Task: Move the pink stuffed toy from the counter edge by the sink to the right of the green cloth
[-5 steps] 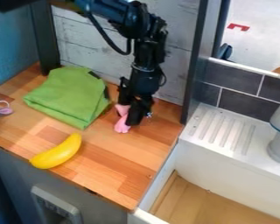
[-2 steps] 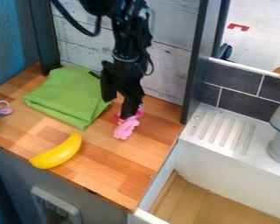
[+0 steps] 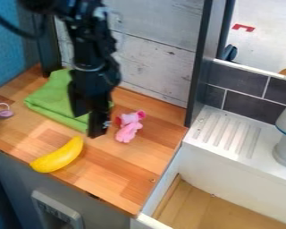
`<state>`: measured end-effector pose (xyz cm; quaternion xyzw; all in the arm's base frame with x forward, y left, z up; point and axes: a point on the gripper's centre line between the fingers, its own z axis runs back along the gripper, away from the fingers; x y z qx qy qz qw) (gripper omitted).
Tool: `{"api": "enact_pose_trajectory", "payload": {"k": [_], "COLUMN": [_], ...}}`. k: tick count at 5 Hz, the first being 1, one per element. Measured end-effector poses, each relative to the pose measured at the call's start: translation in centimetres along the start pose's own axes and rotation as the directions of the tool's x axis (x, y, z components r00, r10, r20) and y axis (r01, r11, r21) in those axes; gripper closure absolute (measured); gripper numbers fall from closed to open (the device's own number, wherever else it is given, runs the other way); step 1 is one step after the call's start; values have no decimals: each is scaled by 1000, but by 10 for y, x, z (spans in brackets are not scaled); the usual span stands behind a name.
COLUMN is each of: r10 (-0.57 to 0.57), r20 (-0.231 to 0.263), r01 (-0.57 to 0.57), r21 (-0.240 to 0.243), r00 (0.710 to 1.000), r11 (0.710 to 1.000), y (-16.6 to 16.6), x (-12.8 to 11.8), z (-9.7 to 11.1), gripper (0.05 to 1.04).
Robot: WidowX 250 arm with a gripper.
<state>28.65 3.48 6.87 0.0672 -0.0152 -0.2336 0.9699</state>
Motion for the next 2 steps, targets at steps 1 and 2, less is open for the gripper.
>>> {"api": "enact_pose_trajectory", "payload": {"k": [1, 2], "r10": [-10, -13], "r20": [-104, -113], "r01": [3, -1], "r21": [-59, -114], "r00": [995, 994], "r11": [998, 993], "y": [-9, 0], "x": [-47, -61], "z": [-1, -5], "gripper": [80, 80]}}
